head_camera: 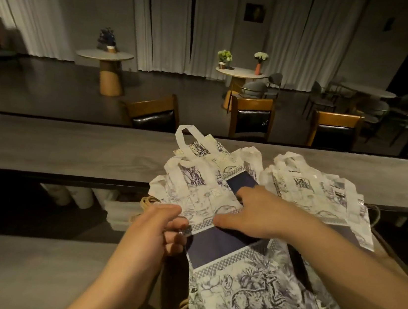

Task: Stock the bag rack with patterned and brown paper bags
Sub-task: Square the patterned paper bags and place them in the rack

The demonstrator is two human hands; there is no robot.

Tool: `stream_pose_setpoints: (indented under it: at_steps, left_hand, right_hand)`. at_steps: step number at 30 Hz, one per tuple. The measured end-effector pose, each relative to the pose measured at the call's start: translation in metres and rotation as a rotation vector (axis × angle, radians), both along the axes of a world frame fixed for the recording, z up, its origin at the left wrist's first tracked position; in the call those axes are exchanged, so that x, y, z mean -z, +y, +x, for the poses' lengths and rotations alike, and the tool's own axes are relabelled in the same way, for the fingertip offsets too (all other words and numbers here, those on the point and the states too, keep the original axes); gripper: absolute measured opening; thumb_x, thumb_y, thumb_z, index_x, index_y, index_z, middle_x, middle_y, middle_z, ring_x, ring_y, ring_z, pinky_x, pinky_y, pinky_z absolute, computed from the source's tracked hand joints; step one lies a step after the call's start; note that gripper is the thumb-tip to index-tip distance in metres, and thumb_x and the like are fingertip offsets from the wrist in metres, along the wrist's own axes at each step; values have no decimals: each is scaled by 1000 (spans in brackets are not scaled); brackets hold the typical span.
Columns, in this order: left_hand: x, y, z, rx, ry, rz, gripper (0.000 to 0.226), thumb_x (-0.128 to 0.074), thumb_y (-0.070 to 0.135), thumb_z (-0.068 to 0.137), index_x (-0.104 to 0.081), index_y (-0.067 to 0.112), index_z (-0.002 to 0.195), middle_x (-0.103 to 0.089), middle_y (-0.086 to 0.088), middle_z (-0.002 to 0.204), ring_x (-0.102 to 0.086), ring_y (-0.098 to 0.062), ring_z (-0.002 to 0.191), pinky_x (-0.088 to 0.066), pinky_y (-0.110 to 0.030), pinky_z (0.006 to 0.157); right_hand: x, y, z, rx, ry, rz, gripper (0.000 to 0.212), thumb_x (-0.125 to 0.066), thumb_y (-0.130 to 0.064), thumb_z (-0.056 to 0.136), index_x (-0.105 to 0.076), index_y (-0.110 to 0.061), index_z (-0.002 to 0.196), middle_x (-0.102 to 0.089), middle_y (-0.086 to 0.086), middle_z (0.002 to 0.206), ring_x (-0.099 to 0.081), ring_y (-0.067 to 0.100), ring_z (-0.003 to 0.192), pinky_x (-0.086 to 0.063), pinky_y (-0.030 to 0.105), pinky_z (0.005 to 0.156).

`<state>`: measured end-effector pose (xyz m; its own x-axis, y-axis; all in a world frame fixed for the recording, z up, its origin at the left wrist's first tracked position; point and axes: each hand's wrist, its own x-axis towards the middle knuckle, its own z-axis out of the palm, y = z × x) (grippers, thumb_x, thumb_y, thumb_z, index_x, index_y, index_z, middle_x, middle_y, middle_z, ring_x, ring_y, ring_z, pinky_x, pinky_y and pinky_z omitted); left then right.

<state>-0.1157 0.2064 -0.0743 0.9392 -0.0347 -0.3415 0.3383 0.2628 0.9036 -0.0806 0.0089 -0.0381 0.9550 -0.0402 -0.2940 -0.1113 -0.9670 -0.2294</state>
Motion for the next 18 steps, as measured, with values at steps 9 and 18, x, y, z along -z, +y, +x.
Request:
stream_pose_setpoints:
  at_steps: [9,18]
  left_hand:
    - [10,-3,4,-158,-15,-115,18,-67,14,97,-65,11,114,-72,-13,98,-66,-22,82,-51,-31,69]
    - [-17,4,8,115,-62,-32,21,-56,18,104,-75,13,112,-80,-9,102,-77,-25,96,-59,-32,74]
  right_hand:
    - [11,-2,14,267,-3,611,40,-90,-24,81,-70,-15,114,-77,6,108,-73,28,100,-61,48,91]
    - [6,5,18,403,-114,1176,30,-77,-8,92,-69,-11,121,-81,11,101,-78,30,91,-62,39,70]
